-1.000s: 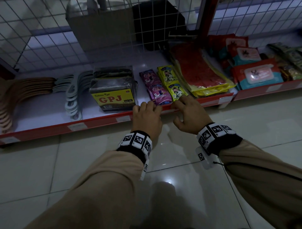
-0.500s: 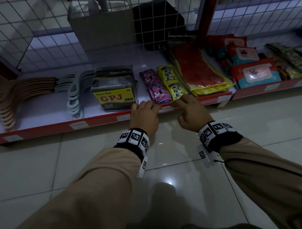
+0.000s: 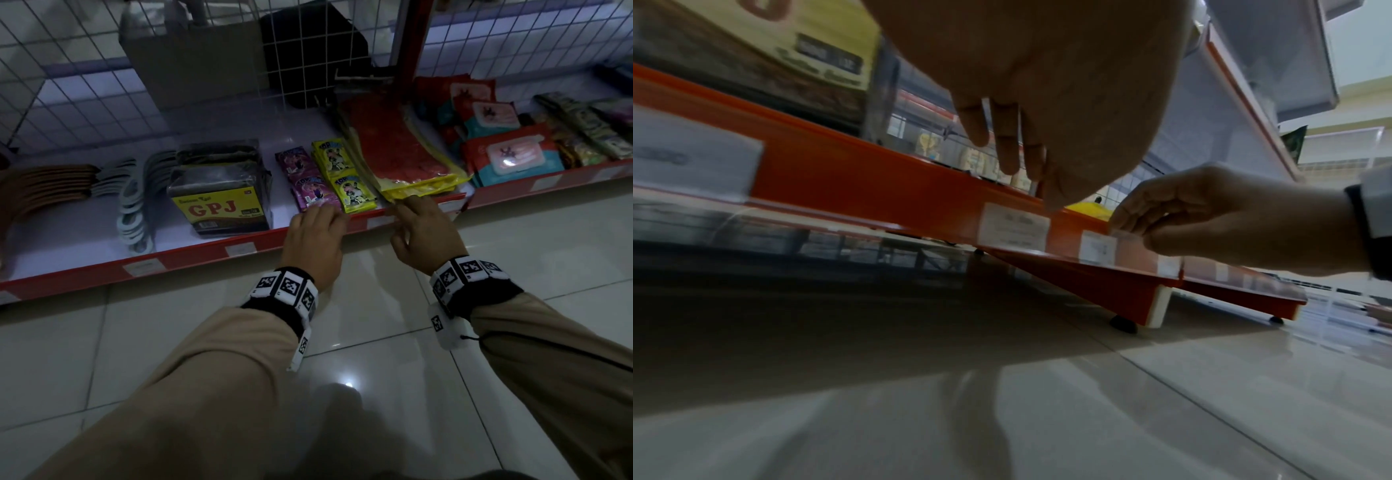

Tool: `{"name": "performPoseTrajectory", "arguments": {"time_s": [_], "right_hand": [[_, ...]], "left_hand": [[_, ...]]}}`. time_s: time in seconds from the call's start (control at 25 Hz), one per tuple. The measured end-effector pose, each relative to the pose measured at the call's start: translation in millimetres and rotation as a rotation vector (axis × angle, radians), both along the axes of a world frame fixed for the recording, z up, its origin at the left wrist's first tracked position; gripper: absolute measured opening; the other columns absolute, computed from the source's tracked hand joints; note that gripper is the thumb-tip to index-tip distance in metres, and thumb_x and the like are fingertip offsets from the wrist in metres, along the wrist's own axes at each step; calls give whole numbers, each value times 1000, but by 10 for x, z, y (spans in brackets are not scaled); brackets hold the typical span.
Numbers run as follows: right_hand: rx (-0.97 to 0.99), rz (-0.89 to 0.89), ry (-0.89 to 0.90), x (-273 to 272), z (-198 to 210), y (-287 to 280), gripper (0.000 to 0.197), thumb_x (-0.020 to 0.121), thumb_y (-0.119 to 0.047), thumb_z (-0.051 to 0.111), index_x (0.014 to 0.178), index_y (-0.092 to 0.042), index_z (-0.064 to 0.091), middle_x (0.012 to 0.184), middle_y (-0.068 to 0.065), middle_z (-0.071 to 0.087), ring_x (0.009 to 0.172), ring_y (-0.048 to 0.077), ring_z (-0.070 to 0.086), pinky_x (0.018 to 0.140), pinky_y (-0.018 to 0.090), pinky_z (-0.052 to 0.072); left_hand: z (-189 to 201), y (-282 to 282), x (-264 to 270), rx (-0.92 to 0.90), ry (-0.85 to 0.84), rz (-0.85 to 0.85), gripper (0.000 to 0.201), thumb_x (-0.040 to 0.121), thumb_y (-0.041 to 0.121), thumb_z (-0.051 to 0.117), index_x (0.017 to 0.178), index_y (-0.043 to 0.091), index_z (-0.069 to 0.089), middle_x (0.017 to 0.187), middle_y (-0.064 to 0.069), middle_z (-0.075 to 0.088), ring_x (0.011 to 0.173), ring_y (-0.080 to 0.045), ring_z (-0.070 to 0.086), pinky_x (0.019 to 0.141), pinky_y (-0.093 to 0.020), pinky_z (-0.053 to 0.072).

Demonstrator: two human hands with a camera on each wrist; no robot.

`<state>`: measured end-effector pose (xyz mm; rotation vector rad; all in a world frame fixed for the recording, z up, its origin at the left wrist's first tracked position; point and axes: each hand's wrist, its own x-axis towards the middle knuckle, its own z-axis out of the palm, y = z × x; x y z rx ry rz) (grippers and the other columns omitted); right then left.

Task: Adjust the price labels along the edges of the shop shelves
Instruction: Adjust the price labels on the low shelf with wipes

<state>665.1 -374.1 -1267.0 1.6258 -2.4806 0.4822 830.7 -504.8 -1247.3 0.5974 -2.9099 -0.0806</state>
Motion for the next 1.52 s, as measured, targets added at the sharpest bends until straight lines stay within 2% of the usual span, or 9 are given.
{"name": "performPoseTrajectory", "arguments": {"time_s": [0.12, 0.2, 0.52, 0.68, 0.92, 1.16, 1.32, 1.44, 1.52], "right_hand": [[-39, 56, 19, -37, 7, 17, 41, 67, -3, 66, 108, -1, 65, 102, 20, 64, 91, 39, 56, 77, 43, 48], [-52, 90, 40, -65, -5, 34, 41, 65, -2, 66, 106, -2, 66, 103, 18, 65, 90, 38, 56, 76, 41, 48], [-35, 60, 48, -20, 20, -66, 28, 66, -9, 65, 94, -2, 64, 90, 20, 58, 84, 37, 53, 69, 41, 44], [-32, 56, 77, -22, 3, -20, 35, 69, -13, 65, 103, -4, 64, 91, 17, 61, 84, 35, 53, 70, 41, 46], [-41, 54, 54, -21, 15, -86, 28, 65, -11, 67, 92, -2, 63, 91, 20, 57, 81, 36, 53, 66, 42, 46], [33, 74, 91, -46, 10, -89, 28, 69, -15, 69, 95, -4, 67, 91, 21, 59, 84, 38, 53, 69, 42, 44], [-100, 11, -195, -117, 49, -89, 16, 78, -8, 66, 94, -7, 70, 98, 16, 58, 94, 34, 54, 79, 39, 46], [-322, -99, -459, -157, 80, -71, 10, 81, -6, 68, 90, -8, 70, 89, 10, 68, 86, 24, 63, 76, 27, 47], [-455, -204, -762, -118, 91, -84, 14, 80, -3, 71, 94, -4, 68, 87, 14, 70, 80, 20, 66, 73, 25, 52]], "left_hand": [[-32, 122, -165, 6, -79, -61, 56, 89, 16, 45, 143, 20, 34, 144, 0, 37, 130, -22, 33, 103, -36, 22], [-41, 135, -226, -12, -98, -57, 58, 88, 18, 46, 144, 21, 32, 143, 0, 36, 129, -23, 33, 103, -37, 23], [-6, 211, -302, -36, -131, -35, 50, 86, 19, 51, 135, 19, 41, 133, -5, 39, 122, -26, 35, 98, -38, 28], [-20, 253, -334, -9, -113, -17, 46, 87, 17, 51, 132, 18, 42, 130, -5, 40, 119, -26, 36, 99, -37, 28], [16, 256, -400, 10, -144, 17, 48, 84, 18, 54, 131, 17, 43, 128, -7, 39, 118, -27, 37, 95, -40, 29], [7, 255, -416, 23, -176, 20, 46, 82, 20, 55, 127, 19, 47, 128, -7, 39, 119, -27, 35, 95, -41, 29], [29, 204, -408, 83, -86, 29, 45, 88, 24, 51, 132, 19, 43, 130, -5, 47, 121, -26, 41, 101, -40, 28], [50, 128, -415, 188, 9, 48, 37, 94, 28, 45, 130, 19, 47, 127, -3, 55, 118, -25, 47, 103, -39, 28], [52, 113, -426, 223, 25, 64, 34, 97, 33, 42, 128, 20, 49, 125, -3, 57, 118, -26, 48, 103, -40, 29]]}}
